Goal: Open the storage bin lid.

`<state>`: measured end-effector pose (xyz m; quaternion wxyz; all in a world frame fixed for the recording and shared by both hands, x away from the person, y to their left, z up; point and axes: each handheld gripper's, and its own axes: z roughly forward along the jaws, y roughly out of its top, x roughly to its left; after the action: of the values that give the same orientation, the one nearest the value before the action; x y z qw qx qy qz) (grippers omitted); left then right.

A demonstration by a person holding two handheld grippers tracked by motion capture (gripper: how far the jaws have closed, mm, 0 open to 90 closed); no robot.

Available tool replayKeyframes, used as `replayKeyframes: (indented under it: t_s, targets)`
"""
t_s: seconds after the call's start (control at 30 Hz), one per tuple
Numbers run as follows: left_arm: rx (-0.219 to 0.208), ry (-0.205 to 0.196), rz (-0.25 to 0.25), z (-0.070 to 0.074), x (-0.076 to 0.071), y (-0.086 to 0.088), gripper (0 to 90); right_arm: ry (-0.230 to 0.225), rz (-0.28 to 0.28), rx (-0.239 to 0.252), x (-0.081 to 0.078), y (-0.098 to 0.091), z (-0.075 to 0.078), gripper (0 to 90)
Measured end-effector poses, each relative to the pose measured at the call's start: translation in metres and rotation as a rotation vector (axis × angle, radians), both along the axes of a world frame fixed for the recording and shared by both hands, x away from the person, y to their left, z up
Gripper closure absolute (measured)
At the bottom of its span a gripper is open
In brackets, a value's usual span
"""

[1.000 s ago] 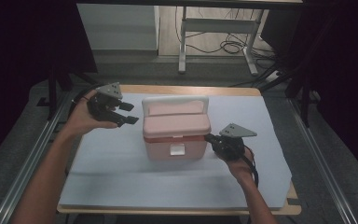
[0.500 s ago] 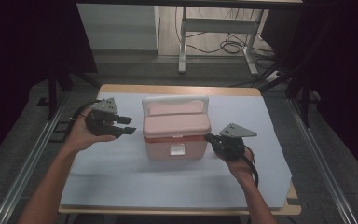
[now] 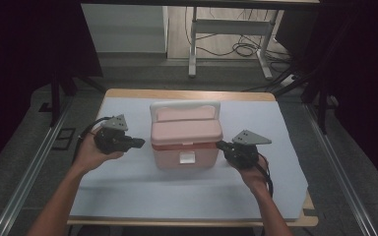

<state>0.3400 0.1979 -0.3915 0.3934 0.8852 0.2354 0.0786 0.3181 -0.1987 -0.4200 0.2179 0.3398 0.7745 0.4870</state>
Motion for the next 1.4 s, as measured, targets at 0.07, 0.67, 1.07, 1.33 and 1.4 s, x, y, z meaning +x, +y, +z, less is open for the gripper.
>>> replayKeyframes:
  t_s: [0.07,0.67,1.07,1.33,1.4]
  targets:
    - [-0.012,-0.001,0.001,-0.001,-0.005,-0.001,90.0,0.0,0.0,0.001,0.0,0.0,0.0,89.9]
    - [-0.005,-0.046,-0.054,-0.015,-0.033,-0.048,90.0,-0.004,-0.004,-0.004,0.0,0.0,0.001,89.9]
    - [0.001,-0.049,-0.08,-0.015,-0.031,-0.074,90.0,-0.006,-0.008,-0.005,0.0,-0.001,0.002,89.9]
    - [-0.007,-0.058,-0.095,-0.017,-0.029,-0.092,90.0,-0.006,-0.008,-0.006,0.0,-0.001,0.003,89.9]
    - [-0.014,-0.056,-0.101,-0.019,-0.028,-0.098,90.0,-0.006,-0.008,-0.006,0.0,-0.001,0.003,89.9]
